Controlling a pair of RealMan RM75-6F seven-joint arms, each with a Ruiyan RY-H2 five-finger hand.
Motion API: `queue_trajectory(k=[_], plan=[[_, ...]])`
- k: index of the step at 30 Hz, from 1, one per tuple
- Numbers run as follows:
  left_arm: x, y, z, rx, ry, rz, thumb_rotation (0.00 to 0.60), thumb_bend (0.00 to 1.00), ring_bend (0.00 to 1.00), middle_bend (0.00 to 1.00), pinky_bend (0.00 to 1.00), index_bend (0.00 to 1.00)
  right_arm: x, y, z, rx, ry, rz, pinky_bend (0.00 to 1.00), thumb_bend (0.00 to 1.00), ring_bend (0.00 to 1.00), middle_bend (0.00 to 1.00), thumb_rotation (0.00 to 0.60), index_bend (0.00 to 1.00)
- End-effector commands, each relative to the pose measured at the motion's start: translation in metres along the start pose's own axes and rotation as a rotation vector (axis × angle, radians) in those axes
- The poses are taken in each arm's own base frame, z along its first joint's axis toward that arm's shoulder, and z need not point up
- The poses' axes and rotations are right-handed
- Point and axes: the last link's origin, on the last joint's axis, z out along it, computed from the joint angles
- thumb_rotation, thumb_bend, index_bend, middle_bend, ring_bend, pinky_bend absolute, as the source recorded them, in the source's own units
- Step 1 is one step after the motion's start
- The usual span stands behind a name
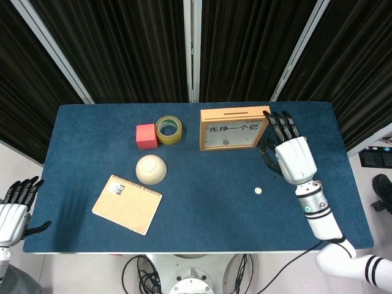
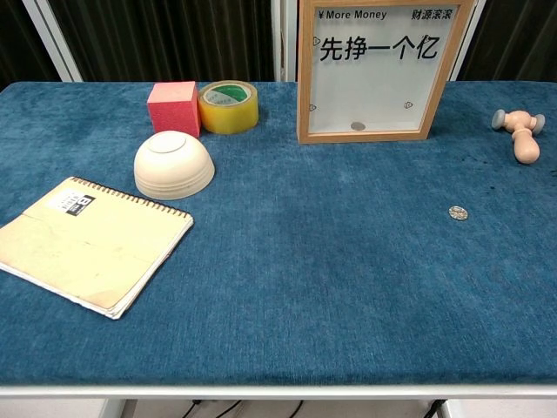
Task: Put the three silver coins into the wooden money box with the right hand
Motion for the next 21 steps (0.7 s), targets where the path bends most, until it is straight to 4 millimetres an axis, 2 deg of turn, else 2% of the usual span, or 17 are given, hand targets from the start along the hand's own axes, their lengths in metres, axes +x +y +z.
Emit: queue_trajectory(k=[1, 4, 10, 16, 21], plan=[[0.001, 0.001, -0.001, -0.004, 0.003, 0.002, 0.6, 0.0, 0.0, 0.0, 0.0, 0.01, 0.027, 0.003, 0.042, -0.049, 0.007, -0.03, 0.0, 0.39, 0.0, 0.02, 0.6, 0.73], [0.003, 0.003, -0.004, -0.007, 0.015, -0.002, 0.6, 0.0, 0.0, 0.0, 0.0, 0.01, 0.035, 0.003, 0.07, -0.082, -0.037, -0.029, 0.0, 0.39, 0.0, 0.02, 0.6, 0.74], [0.002, 0.002, -0.01, 0.002, 0.021, -0.01, 0.6, 0.0, 0.0, 0.0, 0.0, 0.01, 0.039, -0.008, 0.11, -0.128, -0.099, -0.058, 0.0, 0.39, 0.0, 0.02, 0.6, 0.74], [0.004, 0.001, -0.012, 0.005, 0.026, -0.01, 0.6, 0.0, 0.0, 0.0, 0.0, 0.01, 0.027, -0.025, 0.13, -0.167, -0.149, -0.087, 0.0, 0.39, 0.0, 0.03, 0.6, 0.77], [0.005, 0.003, -0.011, -0.001, 0.025, -0.009, 0.6, 0.0, 0.0, 0.0, 0.0, 0.01, 0.012, -0.023, 0.139, -0.216, -0.25, -0.128, 0.0, 0.4, 0.0, 0.03, 0.6, 0.79]])
